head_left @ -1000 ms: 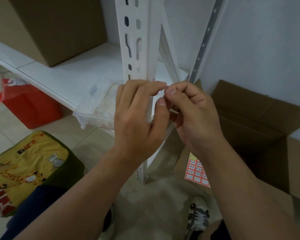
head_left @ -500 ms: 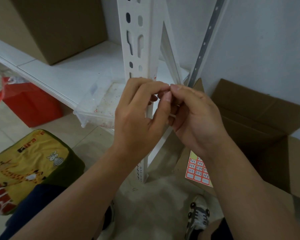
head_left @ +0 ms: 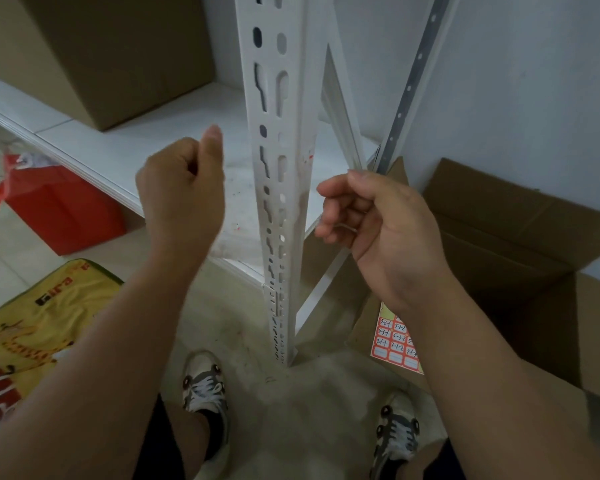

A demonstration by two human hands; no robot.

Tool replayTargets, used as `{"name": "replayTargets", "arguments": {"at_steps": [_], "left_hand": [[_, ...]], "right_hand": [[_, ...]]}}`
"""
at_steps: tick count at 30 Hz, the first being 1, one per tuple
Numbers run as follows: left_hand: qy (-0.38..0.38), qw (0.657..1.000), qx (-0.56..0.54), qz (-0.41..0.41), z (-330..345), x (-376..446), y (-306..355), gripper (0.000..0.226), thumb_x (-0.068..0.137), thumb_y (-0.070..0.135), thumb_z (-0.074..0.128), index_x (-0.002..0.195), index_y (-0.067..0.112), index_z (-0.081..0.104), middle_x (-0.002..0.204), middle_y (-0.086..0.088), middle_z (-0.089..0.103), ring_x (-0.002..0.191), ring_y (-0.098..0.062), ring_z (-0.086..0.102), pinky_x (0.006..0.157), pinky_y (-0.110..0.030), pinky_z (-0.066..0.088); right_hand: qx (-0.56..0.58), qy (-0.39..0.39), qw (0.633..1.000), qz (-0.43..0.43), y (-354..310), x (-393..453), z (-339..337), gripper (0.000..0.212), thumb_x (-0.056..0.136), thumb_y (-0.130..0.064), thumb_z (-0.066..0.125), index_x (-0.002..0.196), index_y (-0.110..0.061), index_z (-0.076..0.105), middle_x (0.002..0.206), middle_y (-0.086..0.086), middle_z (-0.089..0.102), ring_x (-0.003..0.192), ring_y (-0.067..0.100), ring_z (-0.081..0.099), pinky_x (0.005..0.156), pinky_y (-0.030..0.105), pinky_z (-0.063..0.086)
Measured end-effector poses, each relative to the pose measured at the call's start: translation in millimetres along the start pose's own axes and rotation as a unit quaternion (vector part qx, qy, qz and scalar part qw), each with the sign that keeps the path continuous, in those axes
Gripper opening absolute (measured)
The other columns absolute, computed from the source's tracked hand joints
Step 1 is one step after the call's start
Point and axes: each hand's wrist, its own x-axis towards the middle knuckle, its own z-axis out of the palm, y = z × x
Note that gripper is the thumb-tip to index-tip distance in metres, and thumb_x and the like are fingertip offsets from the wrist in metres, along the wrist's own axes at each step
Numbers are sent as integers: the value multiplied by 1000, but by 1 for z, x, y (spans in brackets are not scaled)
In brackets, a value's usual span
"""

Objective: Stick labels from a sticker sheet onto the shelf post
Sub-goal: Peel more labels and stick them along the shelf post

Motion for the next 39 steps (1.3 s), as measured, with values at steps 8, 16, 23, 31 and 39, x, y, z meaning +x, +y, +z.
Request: {"name": "replayTargets", "arguments": {"at_steps": [8,16,23,31,39], "left_hand": [[-245,944,178,-129,17,27,-56,41,102,35,43,92,1,62,89,-18,64,78,-32,61,78,-41,53],[-256,927,211,-175,31,20,-46,53,95,15,56,142,15,33,146,-14,27,132,-35,36,100,-43,36],[-102,976,-87,-173,33,3,-3,27,101,29,36,90,21,58,84,8,58,81,-10,54,72,-27,41],[-88,946,-266,-165,35,-32,43,49,105,45,18,103,27,64,100,6,72,100,-7,67,98,-34,51],[-111,919,-314,-210,31,-34,54,54,107,43,21,76,34,64,68,22,71,73,10,67,68,-10,49]], "right_hand": [[-131,84,986,-50,4,1,4,28,99,-13,47,82,-11,69,66,9,61,65,19,61,63,28,53],[-359,106,905,-204,24,2,13,32,94,-20,56,125,-16,55,115,-5,60,102,4,58,78,14,52],[-350,86,900,-246,32,1,21,42,95,-19,53,135,-5,50,128,5,59,113,13,60,81,32,59],[-308,123,905,-268,35,-3,27,39,95,-17,51,131,-3,55,127,8,62,113,13,62,85,31,58],[-290,211,889,-284,31,5,33,17,92,-8,62,108,-3,68,101,5,67,93,2,59,73,3,43]]}}
